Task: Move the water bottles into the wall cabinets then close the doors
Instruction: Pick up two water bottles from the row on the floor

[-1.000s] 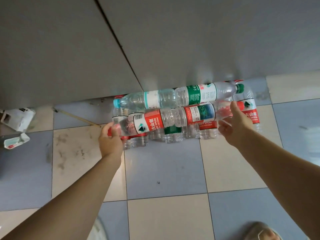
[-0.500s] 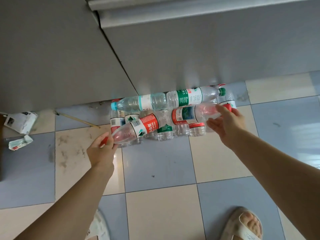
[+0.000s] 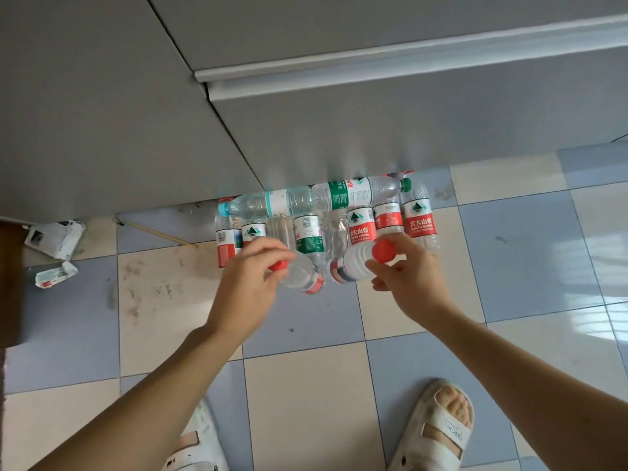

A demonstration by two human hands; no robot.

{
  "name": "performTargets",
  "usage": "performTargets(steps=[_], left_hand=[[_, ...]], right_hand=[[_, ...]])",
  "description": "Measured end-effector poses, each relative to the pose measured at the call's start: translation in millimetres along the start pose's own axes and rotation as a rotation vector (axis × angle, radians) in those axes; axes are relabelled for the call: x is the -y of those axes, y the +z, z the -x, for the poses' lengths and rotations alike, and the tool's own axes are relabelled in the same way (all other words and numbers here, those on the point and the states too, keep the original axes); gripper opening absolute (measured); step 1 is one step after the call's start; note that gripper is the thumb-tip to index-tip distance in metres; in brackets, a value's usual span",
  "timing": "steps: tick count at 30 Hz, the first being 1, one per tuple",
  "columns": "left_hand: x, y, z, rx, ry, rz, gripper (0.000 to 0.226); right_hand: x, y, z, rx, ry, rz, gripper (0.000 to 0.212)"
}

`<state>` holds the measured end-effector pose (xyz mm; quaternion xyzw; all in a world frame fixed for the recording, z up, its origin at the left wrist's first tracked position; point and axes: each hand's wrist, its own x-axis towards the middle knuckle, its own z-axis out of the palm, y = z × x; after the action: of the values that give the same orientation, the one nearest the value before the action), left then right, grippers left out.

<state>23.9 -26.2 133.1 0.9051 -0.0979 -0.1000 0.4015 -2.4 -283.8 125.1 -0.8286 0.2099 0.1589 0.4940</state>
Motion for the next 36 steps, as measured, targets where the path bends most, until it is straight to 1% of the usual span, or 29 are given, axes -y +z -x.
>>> performTargets(steps=[3,7,11,15,17,19,21,23,25,27,29,31,33,34,36], left_hand=[[-3,18,2,0.125,0.079,-0.07,0.025],[2,47,9,0.188,0.106,-0.101,0.023],[9,70,17,0.168,0.11,-0.12,0.024],[7,86,26,0.112,0.07,-0.11,0.024],[3,92,30,0.075,0.019,-0.062,0.026],[0,97,31,0.011,-0.107,0.009,0.032],[1,101,33,-0.025,-0.293,0.079,0.047],[7,108,35,0.013,-0.417,0.126,0.063],[18,117,36,0.06,-0.486,0.182,0.076],[35,129,36,0.07,-0.542,0.221,0.083],[53,143,35,0.062,-0.572,0.234,0.087],[68,158,32,0.028,-0.566,0.272,0.089],[83,175,31,-0.029,-0.551,0.327,0.092],[89,182,31,-0.052,-0.54,0.351,0.092],[95,194,33,-0.081,-0.534,0.397,0.087]], right_hand=[[-20,3,6,0.023,-0.019,0.096,0.034],[-51,7,7,0.03,-0.013,0.13,0.038],[-76,8,2,-0.045,0.021,0.122,0.036],[-83,14,1,-0.091,-0.005,0.095,0.036],[-85,17,3,-0.117,0.06,0.042,0.045],[-87,19,6,-0.137,0.169,-0.02,0.063],[-93,19,11,-0.116,0.255,-0.051,0.08],[-103,20,15,-0.067,0.317,-0.065,0.09],[-118,23,15,-0.035,0.37,-0.07,0.097],[-133,28,8,-0.014,0.397,-0.068,0.102],[-148,35,-2,0.04,0.383,-0.06,0.11],[-161,44,-16,0.107,0.327,-0.05,0.118],[-175,53,-35,0.126,0.264,-0.075,0.116],[-180,57,-43,0.124,0.234,-0.106,0.11],[-187,64,-54,0.116,0.205,-0.194,0.09]])
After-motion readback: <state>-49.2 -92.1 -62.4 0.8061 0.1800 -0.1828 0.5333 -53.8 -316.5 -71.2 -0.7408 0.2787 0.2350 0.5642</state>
